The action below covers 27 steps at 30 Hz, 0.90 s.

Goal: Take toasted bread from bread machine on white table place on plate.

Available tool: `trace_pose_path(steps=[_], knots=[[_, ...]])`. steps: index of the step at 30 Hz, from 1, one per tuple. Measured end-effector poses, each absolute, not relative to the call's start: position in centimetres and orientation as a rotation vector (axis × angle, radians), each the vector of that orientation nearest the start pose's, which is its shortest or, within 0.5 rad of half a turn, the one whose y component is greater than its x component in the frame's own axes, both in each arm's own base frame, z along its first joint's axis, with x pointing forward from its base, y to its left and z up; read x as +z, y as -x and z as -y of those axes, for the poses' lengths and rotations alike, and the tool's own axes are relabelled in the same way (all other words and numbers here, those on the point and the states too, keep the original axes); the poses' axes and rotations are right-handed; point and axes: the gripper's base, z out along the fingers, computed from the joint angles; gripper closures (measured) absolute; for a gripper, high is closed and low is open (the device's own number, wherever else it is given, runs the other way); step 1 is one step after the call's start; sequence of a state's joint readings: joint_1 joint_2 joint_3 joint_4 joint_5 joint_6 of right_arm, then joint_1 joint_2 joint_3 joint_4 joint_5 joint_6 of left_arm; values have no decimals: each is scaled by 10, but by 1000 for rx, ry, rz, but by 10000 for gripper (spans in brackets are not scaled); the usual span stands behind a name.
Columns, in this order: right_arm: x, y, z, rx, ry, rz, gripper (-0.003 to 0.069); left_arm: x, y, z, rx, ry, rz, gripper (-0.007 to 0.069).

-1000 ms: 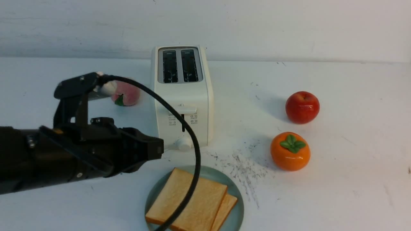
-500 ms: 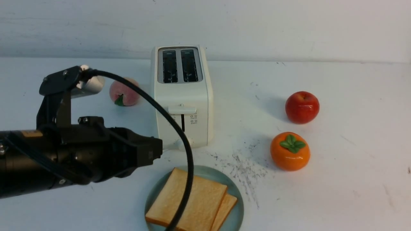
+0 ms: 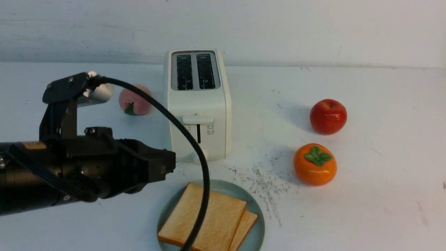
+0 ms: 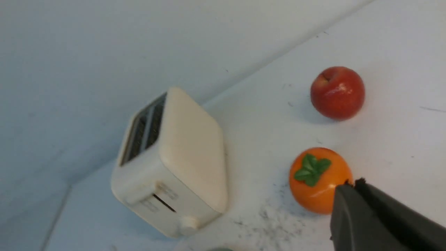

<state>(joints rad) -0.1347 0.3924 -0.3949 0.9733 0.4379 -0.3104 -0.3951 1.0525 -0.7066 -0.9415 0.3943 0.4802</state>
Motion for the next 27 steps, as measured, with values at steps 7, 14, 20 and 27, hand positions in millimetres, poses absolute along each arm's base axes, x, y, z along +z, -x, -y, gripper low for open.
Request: trace_pose_path(steps=[7,14,20,27], knots=[[306,-90,-22,898,-577,-1603,660,303,-190,110,-819,-174,-2144,638],[310,-91,-21,1225,-863,-1430,659,303,-190,110,-821,-176,-2146,638],[285,-94,-18,1437,-1160,-1313,657,302,-189,111,-828,-184,-2154,638],[270,-95,-15,1448,-1281,-1274,652,302,-189,111,-829,-185,-2154,638]])
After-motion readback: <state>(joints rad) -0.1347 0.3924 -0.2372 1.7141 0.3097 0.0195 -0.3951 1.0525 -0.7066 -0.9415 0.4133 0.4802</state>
